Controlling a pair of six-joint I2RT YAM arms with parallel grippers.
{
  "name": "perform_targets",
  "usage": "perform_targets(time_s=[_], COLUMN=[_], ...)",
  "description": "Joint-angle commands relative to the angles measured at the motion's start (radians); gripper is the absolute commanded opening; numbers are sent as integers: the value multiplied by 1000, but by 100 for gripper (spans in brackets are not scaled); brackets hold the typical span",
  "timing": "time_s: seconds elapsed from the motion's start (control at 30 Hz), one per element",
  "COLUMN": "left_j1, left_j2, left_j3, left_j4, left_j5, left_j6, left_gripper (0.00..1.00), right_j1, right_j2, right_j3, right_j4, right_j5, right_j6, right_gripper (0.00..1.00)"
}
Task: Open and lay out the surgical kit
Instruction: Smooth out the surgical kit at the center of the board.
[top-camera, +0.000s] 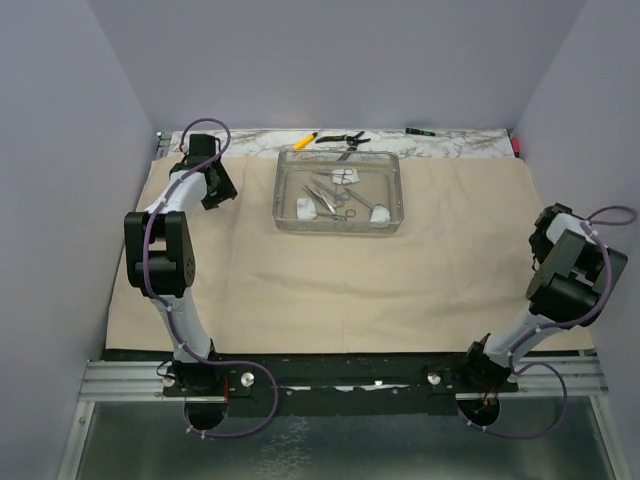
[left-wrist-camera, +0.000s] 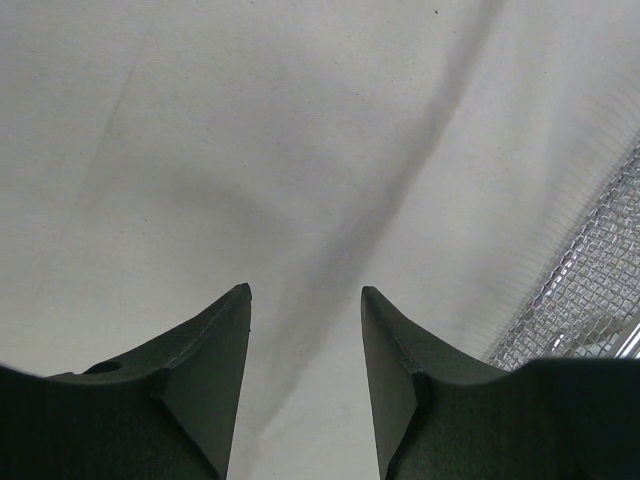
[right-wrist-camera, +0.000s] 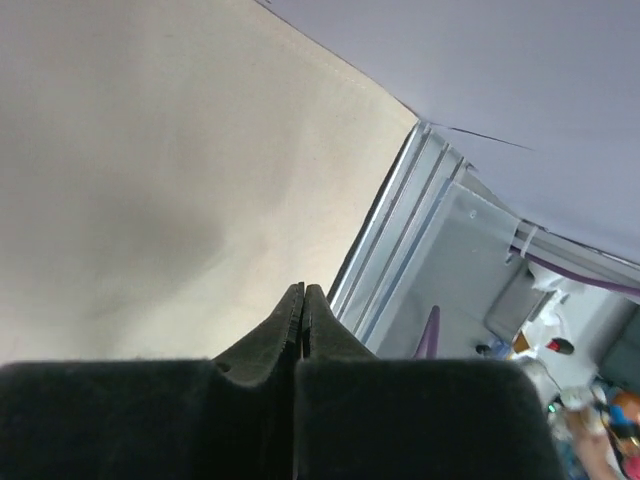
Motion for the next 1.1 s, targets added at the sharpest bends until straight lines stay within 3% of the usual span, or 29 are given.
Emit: perform_targets(time_s=[0.0, 0.17, 0.5, 0.77, 1.07], left_j1=[16, 29, 45, 54, 82], left_j2=[-22, -62, -105, -87, -73], left_j3=[7, -39, -99, -93, -78], left_j4=[6, 3, 5, 4, 4], left_j5=[21, 20, 25, 33, 30], left_j6=[0, -25, -23, -31, -43], left_gripper=[50, 50, 50, 50, 50], right_j1=[133, 264, 269, 231, 186], right_j2=[-130, -246, -327, -263, -199], right_j3=[44, 58, -103, -216, -288], right_j4=[-77, -184, -155, -90, -70], right_j5=[10, -187, -387, -466, -438], right_j6=[142, 291, 541, 614, 611], right_gripper=[1, 1, 1, 1, 1])
